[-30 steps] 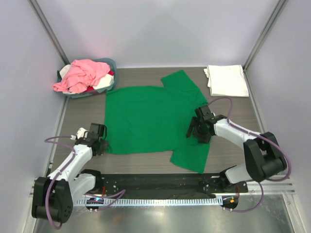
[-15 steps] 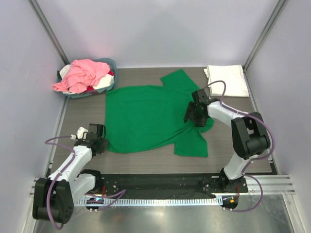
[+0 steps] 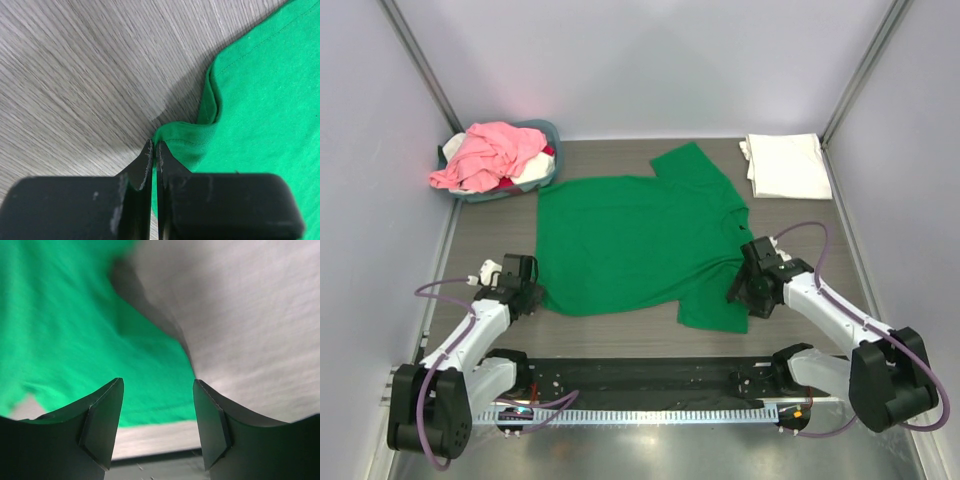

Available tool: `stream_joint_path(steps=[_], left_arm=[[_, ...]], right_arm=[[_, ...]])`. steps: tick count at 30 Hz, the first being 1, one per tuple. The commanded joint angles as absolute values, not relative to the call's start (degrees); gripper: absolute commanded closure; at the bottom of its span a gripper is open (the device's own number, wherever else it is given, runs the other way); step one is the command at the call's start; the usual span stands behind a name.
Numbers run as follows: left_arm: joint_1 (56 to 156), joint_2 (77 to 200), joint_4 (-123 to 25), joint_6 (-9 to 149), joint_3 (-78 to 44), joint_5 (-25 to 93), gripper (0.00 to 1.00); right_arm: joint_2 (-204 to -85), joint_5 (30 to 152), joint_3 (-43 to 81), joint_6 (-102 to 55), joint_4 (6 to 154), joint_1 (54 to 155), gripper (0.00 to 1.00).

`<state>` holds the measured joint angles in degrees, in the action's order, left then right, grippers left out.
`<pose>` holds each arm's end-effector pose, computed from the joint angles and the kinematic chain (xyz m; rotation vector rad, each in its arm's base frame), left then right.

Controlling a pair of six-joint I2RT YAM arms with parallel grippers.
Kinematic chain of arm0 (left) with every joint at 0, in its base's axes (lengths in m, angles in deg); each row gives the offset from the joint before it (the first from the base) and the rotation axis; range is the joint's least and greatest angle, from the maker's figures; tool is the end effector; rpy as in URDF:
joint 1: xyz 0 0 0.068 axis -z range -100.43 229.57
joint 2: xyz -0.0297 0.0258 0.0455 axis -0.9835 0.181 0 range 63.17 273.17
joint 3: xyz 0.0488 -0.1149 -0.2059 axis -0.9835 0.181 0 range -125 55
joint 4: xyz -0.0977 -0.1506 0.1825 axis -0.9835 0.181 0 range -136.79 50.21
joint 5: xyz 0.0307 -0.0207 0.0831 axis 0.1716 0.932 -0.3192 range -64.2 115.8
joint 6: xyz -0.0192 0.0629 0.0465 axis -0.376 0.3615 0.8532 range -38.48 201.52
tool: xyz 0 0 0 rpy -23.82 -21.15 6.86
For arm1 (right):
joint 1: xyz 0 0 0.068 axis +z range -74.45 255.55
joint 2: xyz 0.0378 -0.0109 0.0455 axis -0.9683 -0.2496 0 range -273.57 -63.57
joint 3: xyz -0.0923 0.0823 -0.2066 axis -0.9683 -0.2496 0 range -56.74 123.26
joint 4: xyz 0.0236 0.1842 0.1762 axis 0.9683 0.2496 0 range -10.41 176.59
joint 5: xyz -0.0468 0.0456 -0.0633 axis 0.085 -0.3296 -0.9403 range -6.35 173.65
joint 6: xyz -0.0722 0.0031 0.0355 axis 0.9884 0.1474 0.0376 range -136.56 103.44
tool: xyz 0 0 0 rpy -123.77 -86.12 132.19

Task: Fold and stack the t-shirts
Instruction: Fold the tshirt

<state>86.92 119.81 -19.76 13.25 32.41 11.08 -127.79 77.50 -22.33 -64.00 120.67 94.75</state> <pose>0.1940 -0.0072 0.0983 -1.3852 2.1853 -0.1449 0.1950 0.0600 0.1191 0.7079 2.7108 0.1332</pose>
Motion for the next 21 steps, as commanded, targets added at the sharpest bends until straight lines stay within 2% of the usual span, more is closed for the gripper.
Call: stream_joint_path(steps=[1,12,15,16,19,21], left_arm=[[86.69,120.21,-18.75,14.46,33.99,11.74,1.00],[86.60,120.12,-18.66,14.46,34.08,11.65,1.00],[86.60,120.48,-18.75,14.46,33.91,11.74,1.00],[86.69,120.56,-18.84,14.63,33.91,11.74,1.00],[86.69,120.39,-18.58,14.72,33.73,11.74,1.00],[86.78,119.25,-16.83,15.85,32.42,12.35,1.00]], right_arm=[[-125.62,79.70,-24.48,-67.97,122.31,97.33,0.37],[-122.81,82.42,-31.34,-69.91,120.11,99.19,0.53],[-122.45,82.33,-31.87,-69.82,119.59,99.45,0.65],[-122.63,82.33,-31.95,-69.65,119.41,99.45,0.77],[-122.19,82.34,-31.34,-69.03,119.76,99.45,0.99],[-120.70,82.16,-29.77,-68.42,121.15,99.45,0.99]])
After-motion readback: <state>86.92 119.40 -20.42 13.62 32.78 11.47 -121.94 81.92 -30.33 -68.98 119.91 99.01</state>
